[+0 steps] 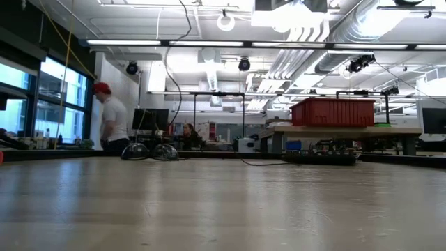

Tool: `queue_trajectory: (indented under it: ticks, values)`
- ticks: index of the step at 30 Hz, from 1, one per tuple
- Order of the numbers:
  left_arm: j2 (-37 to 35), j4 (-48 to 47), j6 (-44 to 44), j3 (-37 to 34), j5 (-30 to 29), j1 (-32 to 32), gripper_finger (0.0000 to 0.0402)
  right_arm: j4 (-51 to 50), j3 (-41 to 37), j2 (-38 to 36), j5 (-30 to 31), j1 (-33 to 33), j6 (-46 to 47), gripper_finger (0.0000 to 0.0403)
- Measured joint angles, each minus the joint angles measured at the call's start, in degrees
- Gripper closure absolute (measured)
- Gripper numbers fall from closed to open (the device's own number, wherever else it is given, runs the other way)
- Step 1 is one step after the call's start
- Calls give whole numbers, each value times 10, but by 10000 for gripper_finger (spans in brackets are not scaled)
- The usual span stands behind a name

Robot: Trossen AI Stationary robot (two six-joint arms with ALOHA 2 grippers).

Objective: Coil cords
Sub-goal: Coil the black wire on the black spool

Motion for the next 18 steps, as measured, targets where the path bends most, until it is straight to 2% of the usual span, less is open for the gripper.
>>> queue_trajectory:
  ticks: [5, 18]
  values:
    - [0, 0, 0, 0, 0, 0, 400, -4, 0, 0, 0, 0, 0, 326]
    - [0, 0, 0, 0, 0, 0, 400, -36, 0, 0, 0, 0, -11, 329]
